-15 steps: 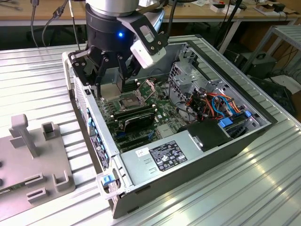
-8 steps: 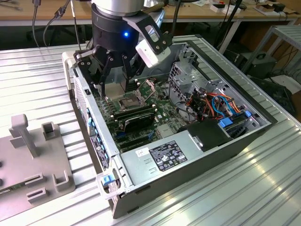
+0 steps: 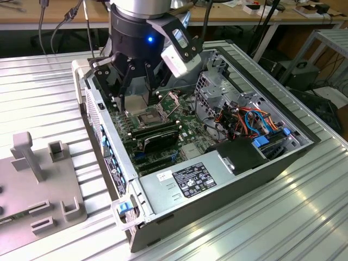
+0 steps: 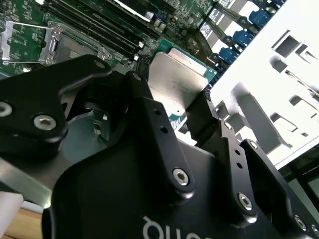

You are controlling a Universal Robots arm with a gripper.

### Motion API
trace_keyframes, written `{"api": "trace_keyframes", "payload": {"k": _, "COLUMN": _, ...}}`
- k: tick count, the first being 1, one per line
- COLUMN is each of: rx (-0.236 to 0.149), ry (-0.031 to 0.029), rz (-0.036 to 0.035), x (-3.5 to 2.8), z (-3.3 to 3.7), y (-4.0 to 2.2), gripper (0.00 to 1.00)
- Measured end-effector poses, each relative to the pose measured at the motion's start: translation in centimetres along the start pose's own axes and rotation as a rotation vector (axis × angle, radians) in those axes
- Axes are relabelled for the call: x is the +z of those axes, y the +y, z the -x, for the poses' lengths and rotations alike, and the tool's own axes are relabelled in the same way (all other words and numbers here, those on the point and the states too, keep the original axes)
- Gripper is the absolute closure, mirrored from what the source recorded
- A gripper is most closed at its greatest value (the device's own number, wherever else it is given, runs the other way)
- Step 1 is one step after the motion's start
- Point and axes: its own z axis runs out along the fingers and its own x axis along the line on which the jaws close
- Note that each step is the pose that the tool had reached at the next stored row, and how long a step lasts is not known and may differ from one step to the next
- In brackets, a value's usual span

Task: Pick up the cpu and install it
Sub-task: 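Pick up the cpu and move it towards the insertion slot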

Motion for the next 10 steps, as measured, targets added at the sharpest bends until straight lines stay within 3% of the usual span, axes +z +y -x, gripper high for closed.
{"api": "trace_keyframes", "payload": {"k": 10, "rx": 0.000, "ry": -0.0001, "rz": 0.0000, "x": 0.07, "z": 2.64, "y": -0.04, "gripper": 0.45}}
